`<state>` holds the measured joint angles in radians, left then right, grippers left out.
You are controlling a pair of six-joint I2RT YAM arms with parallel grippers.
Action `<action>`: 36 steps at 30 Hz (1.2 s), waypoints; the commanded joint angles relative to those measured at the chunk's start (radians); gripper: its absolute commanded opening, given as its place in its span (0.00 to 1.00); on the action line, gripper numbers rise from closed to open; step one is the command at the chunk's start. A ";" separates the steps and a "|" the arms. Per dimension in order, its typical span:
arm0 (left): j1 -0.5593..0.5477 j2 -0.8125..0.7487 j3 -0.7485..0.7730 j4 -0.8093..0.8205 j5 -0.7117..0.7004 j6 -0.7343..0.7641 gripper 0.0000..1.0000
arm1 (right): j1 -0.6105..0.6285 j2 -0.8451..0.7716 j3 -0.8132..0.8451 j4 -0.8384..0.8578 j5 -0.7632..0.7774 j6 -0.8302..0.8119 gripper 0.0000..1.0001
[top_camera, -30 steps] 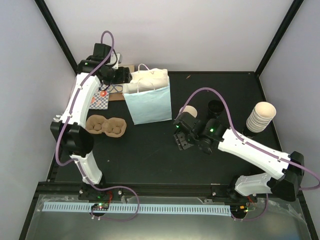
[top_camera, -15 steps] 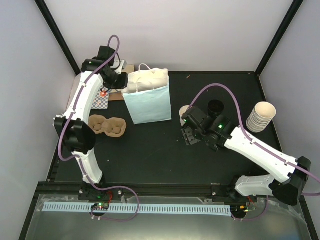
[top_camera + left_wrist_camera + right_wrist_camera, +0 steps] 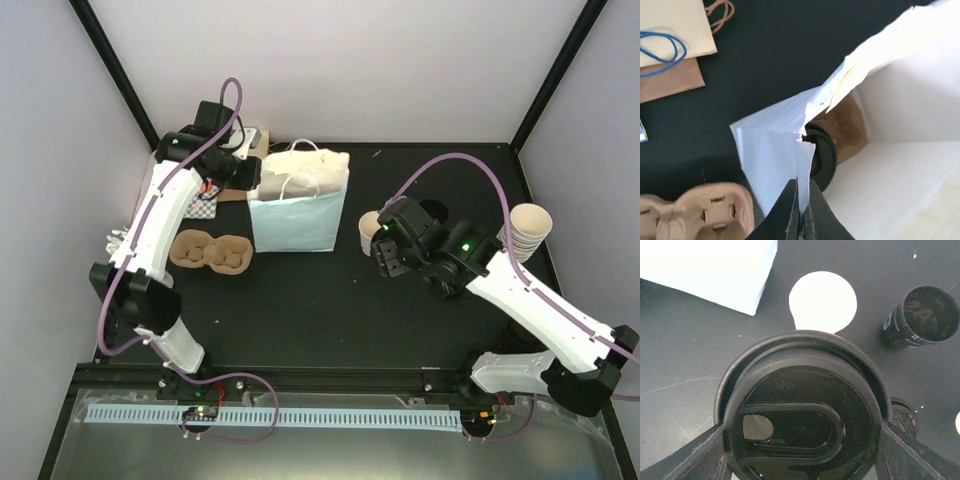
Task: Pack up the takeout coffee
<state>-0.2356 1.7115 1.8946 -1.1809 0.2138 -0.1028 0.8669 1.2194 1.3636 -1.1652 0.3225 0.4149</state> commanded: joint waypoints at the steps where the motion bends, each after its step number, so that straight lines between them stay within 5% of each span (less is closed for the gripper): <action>1: -0.017 -0.123 -0.081 0.038 0.045 -0.004 0.02 | -0.007 -0.038 0.059 -0.056 0.050 -0.014 0.71; 18: -0.070 -0.508 -0.488 0.168 0.193 -0.146 0.02 | -0.007 -0.089 0.078 -0.142 0.135 -0.004 0.70; 28: -0.100 -0.609 -0.571 0.130 0.212 -0.308 0.03 | -0.007 -0.110 -0.067 -0.067 0.058 0.006 0.70; 31: -0.102 -0.638 -0.582 0.115 0.214 -0.328 0.11 | -0.008 -0.113 -0.113 -0.037 0.031 0.008 0.69; 36: -0.102 -0.656 -0.594 0.085 0.203 -0.308 0.46 | -0.008 -0.114 -0.181 0.017 -0.004 0.004 0.69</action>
<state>-0.3332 1.0760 1.2980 -1.0691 0.4049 -0.4030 0.8631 1.1229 1.2144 -1.2144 0.3527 0.4084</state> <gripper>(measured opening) 0.352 0.709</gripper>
